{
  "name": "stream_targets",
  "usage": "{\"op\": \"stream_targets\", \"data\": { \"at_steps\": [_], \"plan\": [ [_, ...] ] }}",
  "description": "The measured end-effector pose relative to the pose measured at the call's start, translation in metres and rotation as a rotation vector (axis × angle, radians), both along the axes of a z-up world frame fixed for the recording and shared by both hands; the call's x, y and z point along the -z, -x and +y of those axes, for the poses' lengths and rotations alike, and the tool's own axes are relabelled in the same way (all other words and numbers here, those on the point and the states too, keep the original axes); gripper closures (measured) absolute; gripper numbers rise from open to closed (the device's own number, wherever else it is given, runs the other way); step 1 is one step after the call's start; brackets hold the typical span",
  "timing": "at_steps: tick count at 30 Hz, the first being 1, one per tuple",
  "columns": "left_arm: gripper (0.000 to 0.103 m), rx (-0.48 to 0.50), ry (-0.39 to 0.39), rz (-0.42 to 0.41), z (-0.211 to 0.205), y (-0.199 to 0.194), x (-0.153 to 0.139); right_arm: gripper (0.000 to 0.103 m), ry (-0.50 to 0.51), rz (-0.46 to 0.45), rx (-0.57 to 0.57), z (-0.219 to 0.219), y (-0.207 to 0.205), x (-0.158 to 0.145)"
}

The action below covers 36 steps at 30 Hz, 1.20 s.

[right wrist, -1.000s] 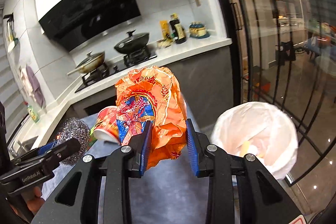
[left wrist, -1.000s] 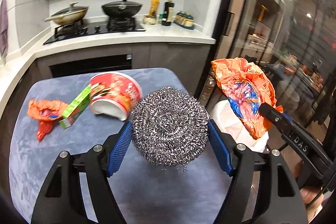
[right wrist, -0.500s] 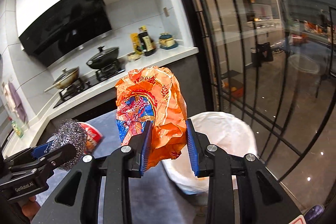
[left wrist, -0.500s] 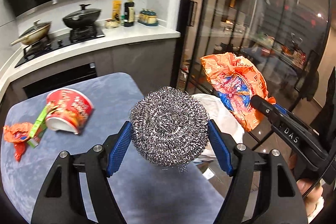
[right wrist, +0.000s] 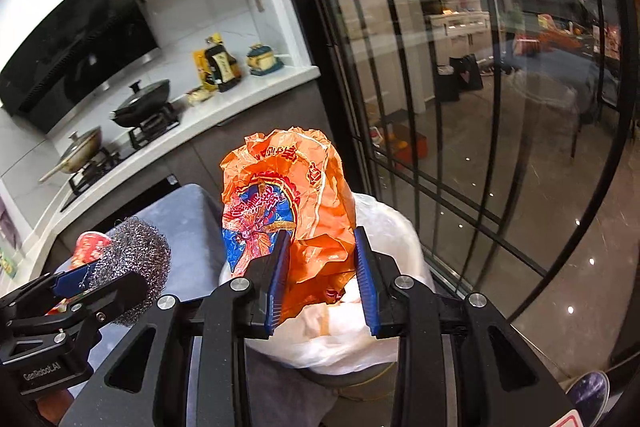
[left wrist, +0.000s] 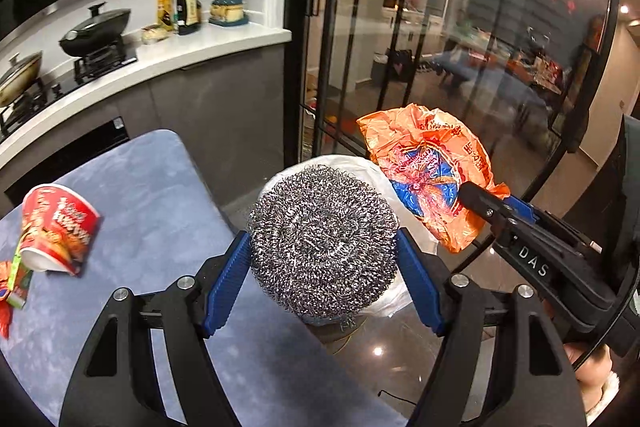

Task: Collect trash
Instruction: 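Carry the scouring ball and orange bag over the bin and open both tools, then move both tools back over the table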

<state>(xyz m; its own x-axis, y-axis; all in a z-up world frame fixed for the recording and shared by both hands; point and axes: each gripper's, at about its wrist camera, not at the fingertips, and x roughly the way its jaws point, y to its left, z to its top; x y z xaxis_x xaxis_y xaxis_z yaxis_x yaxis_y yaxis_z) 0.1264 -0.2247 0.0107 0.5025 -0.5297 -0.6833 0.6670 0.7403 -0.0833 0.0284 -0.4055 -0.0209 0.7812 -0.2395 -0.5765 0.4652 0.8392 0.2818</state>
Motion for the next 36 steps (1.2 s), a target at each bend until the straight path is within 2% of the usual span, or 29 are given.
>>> {"op": "stream_targets", "data": {
  "at_steps": [12,23,31,36],
  "plan": [
    [0.033,0.038,-0.074,0.064,-0.041,-0.019,0.039,0.072,-0.042,0.081,0.039,-0.028,-0.024,0.031],
    [0.031,0.032,-0.091,0.089,-0.048,-0.032,0.056,0.071,-0.048,0.098,0.036,-0.028,-0.038,0.036],
    [0.024,0.015,-0.060,0.074,-0.040,-0.035,0.046,0.071,-0.038,0.083,0.035,-0.027,-0.035,0.031],
    [0.024,-0.012,-0.029,0.072,-0.028,-0.038,0.035,0.069,-0.032,0.070,0.024,-0.020,-0.033,0.025]
  ]
}}
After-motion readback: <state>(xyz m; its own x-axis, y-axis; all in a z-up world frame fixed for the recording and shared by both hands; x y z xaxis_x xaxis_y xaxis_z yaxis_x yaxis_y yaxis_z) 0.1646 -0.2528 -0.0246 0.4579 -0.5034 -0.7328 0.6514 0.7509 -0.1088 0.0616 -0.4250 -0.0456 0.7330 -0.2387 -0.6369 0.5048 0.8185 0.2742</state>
